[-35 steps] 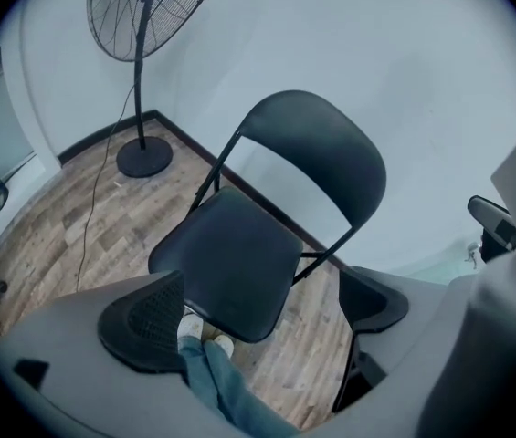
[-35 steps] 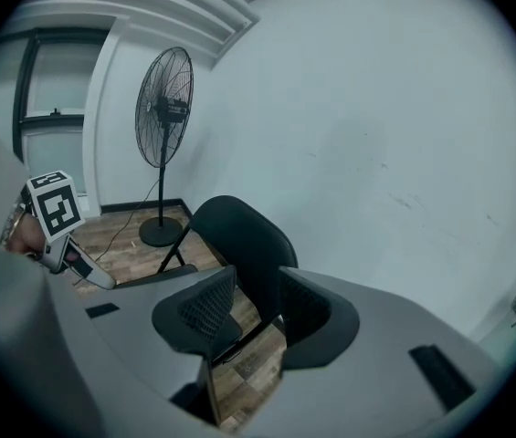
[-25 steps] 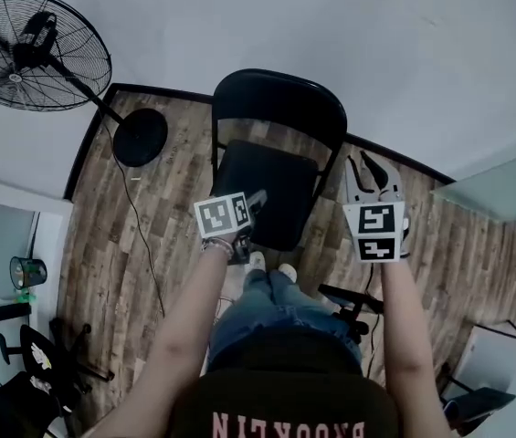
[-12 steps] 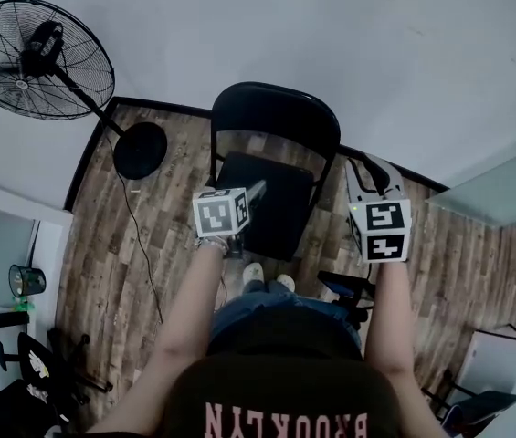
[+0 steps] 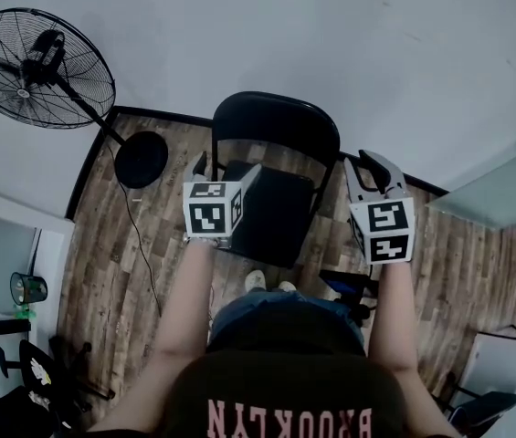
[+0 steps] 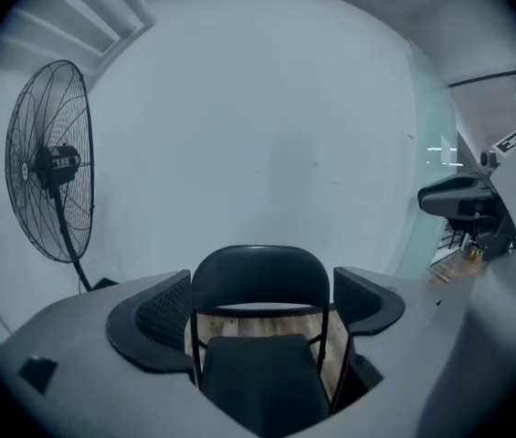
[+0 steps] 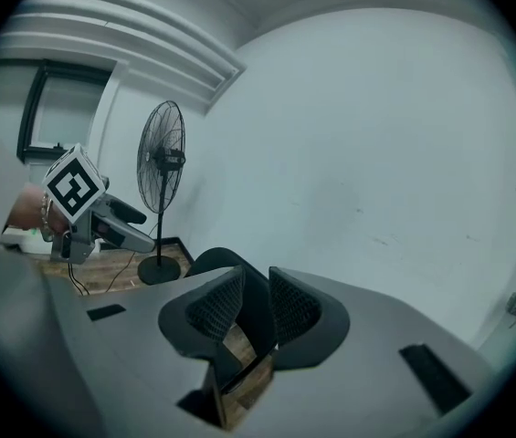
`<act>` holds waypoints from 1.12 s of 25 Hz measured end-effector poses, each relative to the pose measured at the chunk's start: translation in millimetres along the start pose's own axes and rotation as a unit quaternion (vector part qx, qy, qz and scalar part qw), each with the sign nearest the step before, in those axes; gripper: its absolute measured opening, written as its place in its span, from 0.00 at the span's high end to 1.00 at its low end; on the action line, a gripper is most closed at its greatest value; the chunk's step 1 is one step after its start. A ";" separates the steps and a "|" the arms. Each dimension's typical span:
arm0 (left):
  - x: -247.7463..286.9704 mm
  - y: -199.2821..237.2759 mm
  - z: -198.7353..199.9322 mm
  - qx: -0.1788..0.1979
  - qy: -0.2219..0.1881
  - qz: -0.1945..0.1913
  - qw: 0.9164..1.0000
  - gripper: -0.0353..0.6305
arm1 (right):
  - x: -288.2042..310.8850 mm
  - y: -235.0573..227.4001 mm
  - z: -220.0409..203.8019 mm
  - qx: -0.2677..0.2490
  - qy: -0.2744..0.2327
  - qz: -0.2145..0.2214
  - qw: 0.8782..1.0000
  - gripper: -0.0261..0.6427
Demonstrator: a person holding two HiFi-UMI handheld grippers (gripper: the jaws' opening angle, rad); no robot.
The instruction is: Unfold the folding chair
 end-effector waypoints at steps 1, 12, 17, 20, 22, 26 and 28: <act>-1.4 -0.4 7.6 0.010 -0.009 -0.001 1.000 0.23 | 0.9 -1.7 2.4 0.004 -0.001 0.000 1.000 0.83; -36.1 -5.1 82.6 0.117 -0.118 0.016 0.986 0.58 | -12.2 -25.0 55.6 0.102 -0.075 -0.005 0.992 0.90; -49.8 -10.7 101.4 0.161 -0.151 0.031 0.975 0.90 | -24.2 -33.6 75.1 0.117 -0.123 -0.016 0.985 0.95; -54.6 -14.0 110.8 0.160 -0.169 0.028 0.972 0.94 | -29.1 -36.6 82.9 0.105 -0.144 -0.022 0.984 0.96; -58.0 -17.3 118.1 0.167 -0.180 0.026 0.969 0.94 | -30.9 -37.5 86.0 0.089 -0.154 -0.027 0.984 0.96; -65.3 -27.4 133.6 0.194 -0.203 0.019 0.960 0.94 | -33.9 -40.9 88.5 0.077 -0.164 -0.035 0.983 0.96; -68.6 -32.4 140.3 0.204 -0.209 0.008 0.957 0.94 | -34.2 -41.7 88.6 0.080 -0.165 -0.038 0.982 0.96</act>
Point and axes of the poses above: the fingertips, and each gripper's own axes: x forward along the fingers, y to its left, z out of its top, the point moved 3 cm from there along -x, backward along the fingers, and after that the axes turned 14 degrees about -z, right-handed, at the moved point
